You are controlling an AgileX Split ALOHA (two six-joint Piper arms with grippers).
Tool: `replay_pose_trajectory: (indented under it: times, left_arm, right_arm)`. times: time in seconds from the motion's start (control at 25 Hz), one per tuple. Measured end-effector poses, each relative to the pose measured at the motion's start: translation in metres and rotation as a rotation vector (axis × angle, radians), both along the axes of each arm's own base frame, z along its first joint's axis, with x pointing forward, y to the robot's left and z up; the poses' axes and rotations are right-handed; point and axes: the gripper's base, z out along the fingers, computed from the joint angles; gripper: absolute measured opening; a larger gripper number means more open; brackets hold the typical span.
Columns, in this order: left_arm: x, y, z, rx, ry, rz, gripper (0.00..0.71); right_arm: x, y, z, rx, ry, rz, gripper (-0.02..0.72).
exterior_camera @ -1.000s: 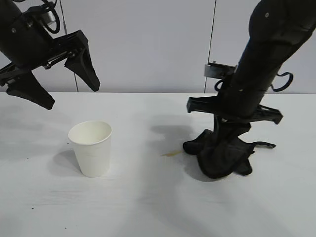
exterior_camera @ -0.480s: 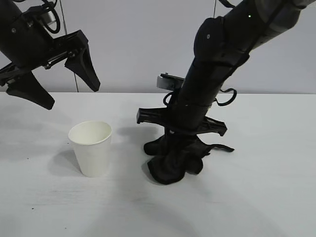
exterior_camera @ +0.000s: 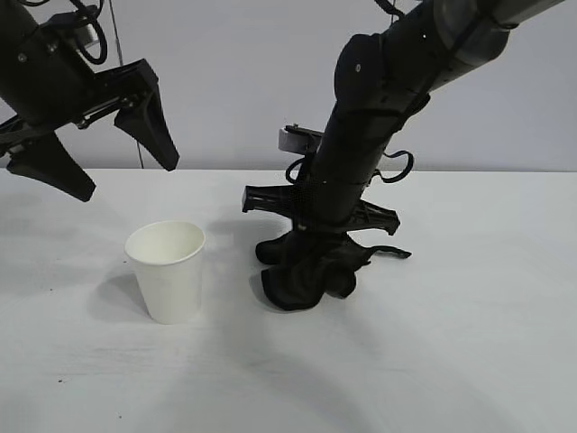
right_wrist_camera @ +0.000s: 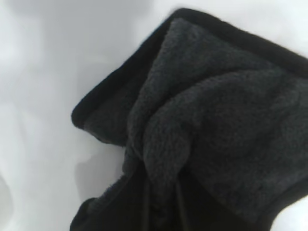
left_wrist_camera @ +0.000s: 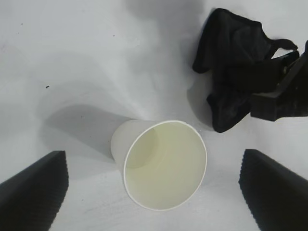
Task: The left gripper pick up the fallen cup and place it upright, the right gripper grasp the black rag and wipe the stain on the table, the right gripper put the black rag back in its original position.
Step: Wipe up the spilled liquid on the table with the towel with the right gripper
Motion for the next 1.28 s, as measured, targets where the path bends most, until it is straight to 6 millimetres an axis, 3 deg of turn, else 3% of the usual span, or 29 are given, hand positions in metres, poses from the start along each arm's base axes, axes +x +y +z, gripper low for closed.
replay_pose_trajectory:
  times: [0.2,0.4,0.56,0.8,0.92,1.0,1.04,1.16,1.2,1.28]
  left_arm:
    - [0.000,0.000,0.000,0.000,0.000,0.000,0.694]
    - [0.000,0.000,0.000,0.000,0.000,0.000,0.694]
    - [0.000,0.000,0.000,0.000,0.000,0.000,0.694]
    - [0.000,0.000,0.000,0.000,0.001,-0.001,0.694]
    - [0.000,0.000,0.000,0.000,0.001,-0.001,0.694]
    - [0.000,0.000,0.000,0.000,0.001,-0.001,0.694]
    - [0.000,0.000,0.000,0.000,0.001,-0.001,0.694]
    - [0.000,0.000,0.000,0.000,0.001,0.000,0.694]
    - [0.000,0.000,0.000,0.000,0.001,0.000,0.694]
    - [0.000,0.000,0.000,0.000,0.001,0.000,0.694]
  right_arm:
    - [0.005,-0.024,0.002,-0.067,0.027,-0.011,0.033]
    - [-0.001,-0.033,0.009,-0.120,0.044,0.018,0.032]
    - [-0.024,-0.049,0.011,-0.143,0.076,0.014,0.032]
    - [-0.067,-0.090,0.016,-0.143,0.084,-0.044,0.032]
    - [-0.077,-0.098,0.023,-0.137,0.062,-0.052,0.039]
    - [-0.079,-0.097,0.028,-0.122,0.051,-0.061,0.097]
    - [-0.079,-0.097,0.030,-0.114,0.047,-0.066,0.171]
    - [-0.081,-0.097,0.036,-0.102,0.047,-0.074,0.512]
    - [-0.082,-0.097,0.040,-0.099,0.042,-0.071,0.586]
    - [-0.085,-0.096,0.052,-0.078,0.025,-0.074,0.649]
